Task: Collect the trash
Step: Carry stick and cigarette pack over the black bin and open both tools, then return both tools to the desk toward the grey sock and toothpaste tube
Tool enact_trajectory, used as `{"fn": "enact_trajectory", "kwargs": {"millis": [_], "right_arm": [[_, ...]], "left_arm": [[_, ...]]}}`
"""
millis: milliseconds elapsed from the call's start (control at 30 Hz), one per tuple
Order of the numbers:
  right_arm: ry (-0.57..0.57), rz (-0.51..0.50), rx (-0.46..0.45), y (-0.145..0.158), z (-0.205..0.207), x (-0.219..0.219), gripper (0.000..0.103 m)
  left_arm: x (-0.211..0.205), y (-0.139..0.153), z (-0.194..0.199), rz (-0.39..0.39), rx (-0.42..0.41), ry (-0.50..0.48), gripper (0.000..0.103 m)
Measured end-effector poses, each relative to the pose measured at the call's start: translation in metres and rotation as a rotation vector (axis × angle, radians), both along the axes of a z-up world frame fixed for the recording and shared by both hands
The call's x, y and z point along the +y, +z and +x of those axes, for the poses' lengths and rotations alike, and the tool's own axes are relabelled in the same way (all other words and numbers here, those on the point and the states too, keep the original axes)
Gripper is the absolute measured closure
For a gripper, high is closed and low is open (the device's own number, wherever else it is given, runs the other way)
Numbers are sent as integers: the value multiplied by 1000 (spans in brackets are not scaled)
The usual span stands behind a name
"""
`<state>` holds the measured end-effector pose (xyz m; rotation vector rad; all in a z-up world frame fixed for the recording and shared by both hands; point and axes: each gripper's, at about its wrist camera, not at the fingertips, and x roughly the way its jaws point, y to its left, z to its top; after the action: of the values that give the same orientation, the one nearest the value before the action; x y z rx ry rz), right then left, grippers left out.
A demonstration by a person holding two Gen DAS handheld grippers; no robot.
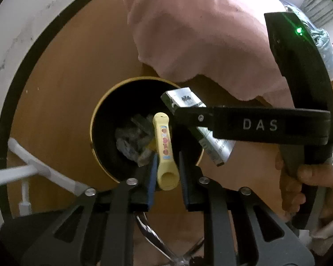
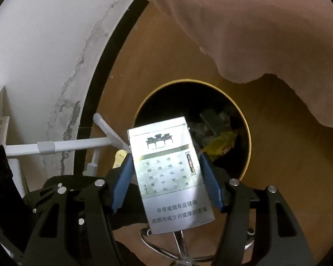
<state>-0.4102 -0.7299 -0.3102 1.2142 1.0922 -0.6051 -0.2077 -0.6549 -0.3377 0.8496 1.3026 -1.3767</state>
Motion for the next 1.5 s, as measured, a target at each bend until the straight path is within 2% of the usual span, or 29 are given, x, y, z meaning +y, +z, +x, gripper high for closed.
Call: {"fn": "enact_trajectory", "kwargs": {"millis": [33, 67, 133, 200, 267, 333, 367, 400, 433, 500, 567, 633, 733, 800, 833, 900, 967, 1033, 1067, 1133, 1200, 1233, 1367, 1433, 1500], "right_arm": [[-8, 1, -1, 3, 0, -1, 36], [-13, 11, -1, 4, 0, -3, 26], [-13, 1, -11, 12, -5, -6, 22], [-11, -66, 26, 31, -7, -14, 19], [-35, -143, 49, 55, -12, -20, 18], [-83, -288, 80, 100, -26, -25, 18], [-99, -347, 92, 118, -31, -25, 17], [-123, -441, 107, 144, -36, -22, 13], [-141, -528, 114, 166, -41, -18, 6], [-172, -757, 146, 215, -47, 1, 6], [-175, -911, 190, 253, -43, 24, 6], [-172, -977, 153, 281, -32, 44, 6], [-110, -1014, 22, 313, -6, 72, 6], [23, -985, -100, 328, 30, 98, 6], [108, -952, -171, 334, 51, 112, 6], [246, -895, -248, 339, 90, 134, 6], [363, -857, -288, 342, 130, 156, 6], [462, -830, -327, 344, 170, 182, 6], [508, -817, -344, 345, 191, 194, 6], [594, -789, -373, 344, 228, 222, 6], [690, -761, -394, 343, 267, 250, 6], [733, -747, -403, 342, 281, 262, 6], [951, -693, -444, 337, 341, 311, 6], [1057, -707, -418, 333, 376, 344, 6], [1130, -706, -361, 322, 411, 364, 6]], "left_arm": [[-1, 0, 0, -10, -7, 1, 45], [3, 1, -3, -23, -29, 4, 8], [4, 9, -8, -68, -64, 1, 6], [4, 16, -13, -90, -63, -16, 6], [9, 34, -20, -137, -52, -21, 6], [14, 66, -31, -224, -70, -45, 6], [19, 90, -39, -295, -100, -68, 6], [25, 114, -46, -363, -130, -88, 6], [34, 143, -52, -434, -156, -106, 6], [49, 185, -55, -500, -171, -109, 6], [72, 232, -46, -551, -156, -93, 6], [114, 280, -20, -637, -142, -48, 6], [169, 316, 24, -702, -181, 49, 6], [216, 328, 73, -697, -227, 156, 6], [246, 329, 102, -676, -269, 238, 6], [292, 328, 143, -640, -325, 377, 6], [358, 320, 195, -578, -392, 585, 6], [406, 314, 227, -515, -459, 741, 6], [443, 306, 251, -440, -510, 869, 6], [480, 298, 271, -381, -531, 959, 6], [517, 293, 286, -353, -521, 1000, 6], [521, 292, 285, -349, -520, 997, 6], [543, 293, 304, -355, -485, 890, 6], [545, 293, 323, -348, -484, 844, 6], [549, 282, 359, -325, -492, 815, 6]]}}
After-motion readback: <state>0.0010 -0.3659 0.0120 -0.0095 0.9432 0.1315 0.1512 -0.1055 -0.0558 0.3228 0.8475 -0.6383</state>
